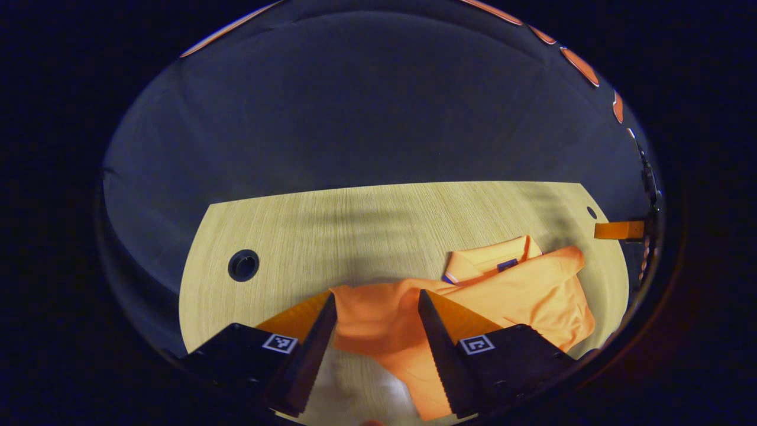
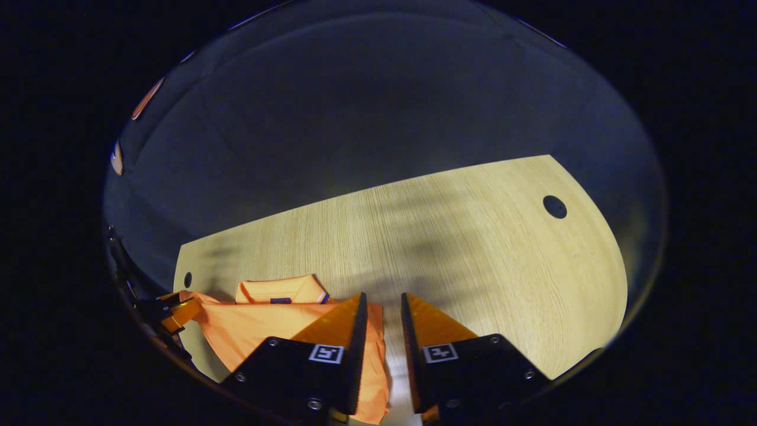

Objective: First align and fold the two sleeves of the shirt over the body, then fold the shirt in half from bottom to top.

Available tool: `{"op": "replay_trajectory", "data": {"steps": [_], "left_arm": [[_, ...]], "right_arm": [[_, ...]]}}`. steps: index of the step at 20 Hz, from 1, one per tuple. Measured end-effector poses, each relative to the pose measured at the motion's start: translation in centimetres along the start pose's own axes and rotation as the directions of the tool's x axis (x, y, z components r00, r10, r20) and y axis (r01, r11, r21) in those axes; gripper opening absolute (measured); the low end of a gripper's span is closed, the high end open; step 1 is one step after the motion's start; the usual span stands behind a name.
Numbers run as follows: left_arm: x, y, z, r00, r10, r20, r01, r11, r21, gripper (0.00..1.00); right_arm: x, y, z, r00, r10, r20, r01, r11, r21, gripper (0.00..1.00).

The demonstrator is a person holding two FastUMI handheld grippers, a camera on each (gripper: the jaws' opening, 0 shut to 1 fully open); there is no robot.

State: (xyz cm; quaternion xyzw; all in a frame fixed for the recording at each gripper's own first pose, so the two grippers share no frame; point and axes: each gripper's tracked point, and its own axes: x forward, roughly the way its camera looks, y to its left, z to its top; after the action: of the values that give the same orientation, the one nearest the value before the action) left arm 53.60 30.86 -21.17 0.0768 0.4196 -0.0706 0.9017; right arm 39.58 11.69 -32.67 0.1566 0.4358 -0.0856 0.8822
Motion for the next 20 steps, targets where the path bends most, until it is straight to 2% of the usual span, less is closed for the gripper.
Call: {"op": "replay_trajectory", "data": {"steps": [1,2,5,7,9,11,13,15,17,20], "left_arm": [[-1.0,0.1,1.0,0.999,0.010,0.037,-0.009,1.000,-0.017,0.89],[-2.0,0.3,2.0,0.997,0.018,0.073,-0.016,0.999,-0.032,1.00],[-6.9,0.0,3.8,0.986,0.025,0.163,-0.016,0.998,-0.061,1.00],[-10.8,-0.8,4.4,0.975,0.027,0.221,-0.008,0.996,-0.085,1.00],[-14.7,-1.3,4.8,0.961,0.036,0.274,-0.017,0.997,-0.071,1.00],[-17.6,-2.3,3.9,0.942,0.064,0.330,-0.058,0.998,-0.027,1.00],[-20.5,-4.7,3.4,0.931,0.056,0.361,-0.053,0.998,-0.021,1.00],[-23.8,-5.9,2.5,0.918,0.061,0.392,-0.050,0.998,-0.038,1.00],[-27.4,-7.1,1.4,0.891,0.066,0.450,-0.056,0.998,-0.037,1.00],[-31.7,-8.7,0.0,0.855,0.078,0.512,-0.071,0.997,-0.034,1.00]], "right_arm": [[-1.0,0.6,0.7,0.999,0.012,0.044,-0.011,1.000,-0.019,0.48],[-2.2,1.1,1.4,0.997,0.021,0.081,-0.018,0.999,-0.033,0.55],[-6.2,2.9,1.5,0.989,0.075,0.126,-0.068,0.996,-0.064,0.83],[-8.7,3.5,1.3,0.982,0.100,0.159,-0.087,0.992,-0.086,0.91],[-11.3,3.7,0.5,0.975,0.113,0.192,-0.093,0.990,-0.108,0.94],[-13.8,3.9,-0.5,0.968,0.129,0.215,-0.099,0.984,-0.146,0.95],[-16.7,3.9,-1.2,0.957,0.147,0.251,-0.103,0.978,-0.183,0.96],[-19.3,4.7,-2.4,0.949,0.190,0.253,-0.145,0.972,-0.183,0.97],[-22.2,5.3,-3.4,0.931,0.246,0.270,-0.205,0.964,-0.171,0.97],[-25.6,4.6,-4.0,0.907,0.258,0.334,-0.207,0.962,-0.181,0.97]]}}
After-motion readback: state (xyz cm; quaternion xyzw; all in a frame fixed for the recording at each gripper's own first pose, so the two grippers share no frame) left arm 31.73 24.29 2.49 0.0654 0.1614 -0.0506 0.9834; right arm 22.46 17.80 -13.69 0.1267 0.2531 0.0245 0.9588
